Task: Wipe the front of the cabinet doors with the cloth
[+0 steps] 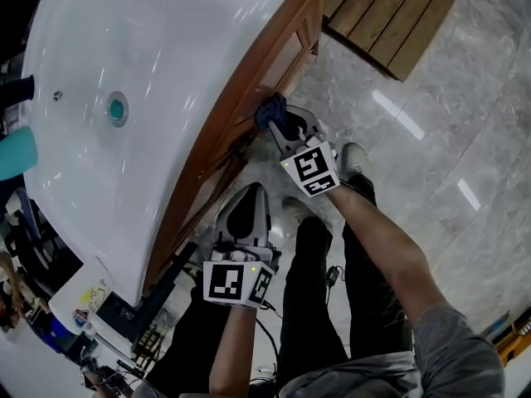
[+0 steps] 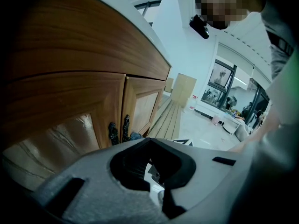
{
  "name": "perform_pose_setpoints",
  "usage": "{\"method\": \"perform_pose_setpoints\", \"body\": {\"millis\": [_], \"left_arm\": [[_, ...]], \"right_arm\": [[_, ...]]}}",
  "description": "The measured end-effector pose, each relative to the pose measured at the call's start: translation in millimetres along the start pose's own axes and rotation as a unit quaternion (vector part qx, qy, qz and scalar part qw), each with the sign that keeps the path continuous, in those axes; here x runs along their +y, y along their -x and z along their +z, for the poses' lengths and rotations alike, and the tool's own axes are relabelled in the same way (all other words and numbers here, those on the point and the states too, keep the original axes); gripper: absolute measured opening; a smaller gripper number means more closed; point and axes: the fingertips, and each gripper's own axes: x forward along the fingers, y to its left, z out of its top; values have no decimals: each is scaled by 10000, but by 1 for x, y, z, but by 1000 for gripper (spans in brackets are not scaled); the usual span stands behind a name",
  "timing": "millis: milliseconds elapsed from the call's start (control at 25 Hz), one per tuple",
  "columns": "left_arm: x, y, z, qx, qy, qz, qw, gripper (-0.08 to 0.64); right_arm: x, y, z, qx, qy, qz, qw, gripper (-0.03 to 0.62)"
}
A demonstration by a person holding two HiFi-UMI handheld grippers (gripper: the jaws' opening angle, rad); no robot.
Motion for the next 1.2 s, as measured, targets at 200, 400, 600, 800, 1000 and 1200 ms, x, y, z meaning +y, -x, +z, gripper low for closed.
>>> {"method": "perform_pose_setpoints", "body": {"millis": [200,400,600,800,1000,1200], "left_arm": [[5,13,-6,6,-22,3,10000,8],[9,22,-12,2,-4,27,10000,8],[9,28,-15,-4,21,30,10000,8],[9,30,-14,-42,27,46,10000,8],[4,32,-15,-63,29,37,10000,8],[-3,38,-14,-95,49,22,9999,8]], "right_arm": [[12,0,-8,21,-236,-105,9997,74],[20,2,-12,50,-302,-142,9994,74],[29,4,-16,108,-295,-105,9995,74],[30,4,-16,185,-155,9,9997,74],[28,7,-19,255,-101,78,9996,74],[27,21,-17,266,-84,56,9996,74]]}}
